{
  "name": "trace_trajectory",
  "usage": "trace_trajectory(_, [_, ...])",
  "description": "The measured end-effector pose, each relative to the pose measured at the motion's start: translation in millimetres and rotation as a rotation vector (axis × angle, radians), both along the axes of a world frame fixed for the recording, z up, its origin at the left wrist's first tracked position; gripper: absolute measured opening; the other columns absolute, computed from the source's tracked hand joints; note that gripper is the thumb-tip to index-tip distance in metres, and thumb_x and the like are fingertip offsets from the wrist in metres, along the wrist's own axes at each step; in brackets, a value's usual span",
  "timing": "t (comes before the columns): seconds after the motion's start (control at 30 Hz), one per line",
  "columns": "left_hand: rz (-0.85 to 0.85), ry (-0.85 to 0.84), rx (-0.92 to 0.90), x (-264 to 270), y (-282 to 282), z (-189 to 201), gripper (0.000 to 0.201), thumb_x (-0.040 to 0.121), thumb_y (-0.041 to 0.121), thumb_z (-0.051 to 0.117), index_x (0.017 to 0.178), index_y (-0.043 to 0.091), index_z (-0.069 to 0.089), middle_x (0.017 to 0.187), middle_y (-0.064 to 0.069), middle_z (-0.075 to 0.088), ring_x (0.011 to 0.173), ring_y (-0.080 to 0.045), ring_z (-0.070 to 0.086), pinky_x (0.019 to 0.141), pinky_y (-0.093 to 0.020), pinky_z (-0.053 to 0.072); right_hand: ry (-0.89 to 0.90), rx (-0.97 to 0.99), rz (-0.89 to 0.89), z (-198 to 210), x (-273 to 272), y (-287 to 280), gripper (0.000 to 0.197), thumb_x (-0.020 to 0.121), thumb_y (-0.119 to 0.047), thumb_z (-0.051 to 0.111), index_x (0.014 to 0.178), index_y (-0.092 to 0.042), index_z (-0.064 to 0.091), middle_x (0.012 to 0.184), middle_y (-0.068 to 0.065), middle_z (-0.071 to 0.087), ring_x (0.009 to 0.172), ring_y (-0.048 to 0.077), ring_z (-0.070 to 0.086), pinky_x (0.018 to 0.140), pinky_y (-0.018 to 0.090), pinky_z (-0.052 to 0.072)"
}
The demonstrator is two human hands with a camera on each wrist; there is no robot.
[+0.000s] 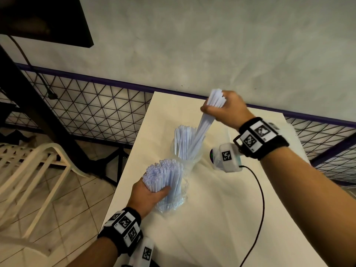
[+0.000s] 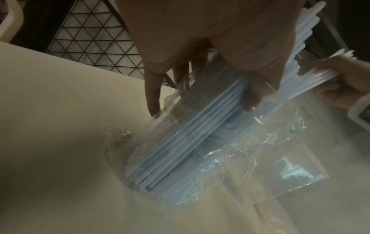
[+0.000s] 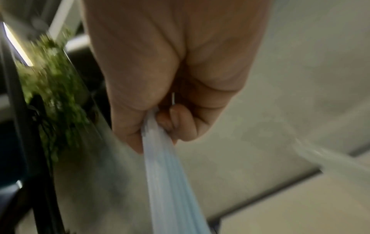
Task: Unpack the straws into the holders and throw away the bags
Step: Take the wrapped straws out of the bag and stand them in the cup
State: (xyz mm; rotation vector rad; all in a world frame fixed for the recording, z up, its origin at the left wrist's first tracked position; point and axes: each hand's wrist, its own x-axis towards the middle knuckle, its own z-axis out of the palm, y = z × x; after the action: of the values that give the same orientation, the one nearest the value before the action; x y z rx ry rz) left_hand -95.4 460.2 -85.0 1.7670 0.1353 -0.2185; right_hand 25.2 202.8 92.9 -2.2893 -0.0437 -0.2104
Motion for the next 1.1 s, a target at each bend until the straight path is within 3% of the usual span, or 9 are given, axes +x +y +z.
trace_trajectory(0.17, [0.005,0.005,-0.003,0.9,-0.3,-0.7,0.047,0.066,0.014,0.087,0.106,0.023,0.063,0.097,0.013,0.067,0.09,0.0,0.063,0.071,-0.011,0.048,0.104,-0.187,-0.006,-55.8,6.3,7.8,0.058,0.076,-0.045,0.082,0.122,-0.019,0.059,0.11,-0.002,0.059,0.096,0.014,0.055,0.078,0.021,0.041])
trace_trajectory(0.23, [0.003,0.001,0.008,0.9,0.2,-1.0,0.046,0.066,0.016,0.087,0.104,0.025,0.063,0.096,0.014,0.067,0.089,0.003,0.063,0.068,-0.008,0.047,0.082,-0.203,0.037,-68.0,5.1,9.8,0.071,0.079,-0.049,0.078,0.136,-0.018,0.049,0.132,0.003,0.05,0.117,0.019,0.05,0.097,0.032,0.044])
trace_trajectory(0.3, [0.003,-0.002,0.009,1.5,0.8,-3.1,0.045,0.066,0.016,0.087,0.105,0.023,0.065,0.097,0.012,0.069,0.089,0.0,0.065,0.069,-0.009,0.048,0.083,-0.26,0.132,-76.4,3.0,11.2,0.076,0.087,-0.049,0.069,0.148,-0.016,0.037,0.152,0.007,0.038,0.138,0.026,0.038,0.114,0.045,0.033])
trace_trajectory(0.37, [0.006,0.0,0.003,2.0,1.4,-4.3,0.046,0.066,0.017,0.087,0.107,0.02,0.066,0.097,0.011,0.07,0.09,-0.002,0.066,0.073,-0.013,0.049,0.144,-0.367,0.233,-87.1,0.9,12.5,0.08,0.093,-0.054,0.058,0.155,-0.017,0.024,0.162,0.005,0.025,0.148,0.025,0.023,0.121,0.046,0.023])
trace_trajectory(0.5, [0.004,-0.003,-0.004,2.1,0.7,-1.8,0.046,0.066,0.015,0.087,0.104,0.025,0.064,0.097,0.014,0.068,0.091,0.001,0.063,0.073,-0.011,0.047,0.245,-0.473,0.304,-106.3,-2.3,13.0,0.095,0.085,-0.075,0.042,0.158,-0.018,0.017,0.163,0.003,0.023,0.15,0.021,0.021,0.12,0.049,0.024])
trace_trajectory(0.73, [-0.014,-0.018,0.009,2.4,1.0,0.6,0.045,0.066,0.014,0.087,0.091,0.039,0.058,0.093,0.02,0.064,0.086,0.009,0.06,0.064,-0.003,0.046,0.009,-0.251,0.339,-91.0,-2.2,17.4,0.1,0.078,-0.055,0.075,0.155,-0.035,0.014,0.165,-0.009,0.018,0.149,0.016,0.024,0.117,0.043,0.025])
trace_trajectory(0.83, [-0.023,-0.027,0.018,2.5,1.7,0.0,0.045,0.067,0.014,0.086,0.09,0.039,0.057,0.092,0.02,0.064,0.086,0.008,0.06,0.064,-0.002,0.046,-0.107,-0.325,0.353,-87.4,5.6,23.5,0.063,0.092,-0.043,0.065,0.148,-0.029,0.04,0.156,-0.006,0.04,0.141,0.015,0.041,0.115,0.035,0.032])
trace_trajectory(0.93, [-0.033,-0.035,0.028,3.1,2.4,-0.4,0.046,0.067,0.015,0.086,0.093,0.039,0.056,0.094,0.02,0.063,0.087,0.008,0.06,0.068,-0.004,0.044,-0.123,-0.329,0.243,-83.6,13.8,23.5,0.026,0.099,-0.027,0.058,0.123,-0.022,0.068,0.128,-0.004,0.068,0.119,0.02,0.063,0.103,0.037,0.047])
trace_trajectory(1.1, [-0.034,-0.03,0.023,3.6,2.2,-1.1,0.045,0.068,0.016,0.086,0.098,0.035,0.058,0.095,0.019,0.065,0.088,0.006,0.061,0.064,-0.003,0.046,0.018,-0.435,0.191,-90.6,6.9,14.1,0.036,0.106,-0.033,0.04,0.132,-0.022,0.062,0.133,0.002,0.066,0.122,0.025,0.06,0.104,0.038,0.044])
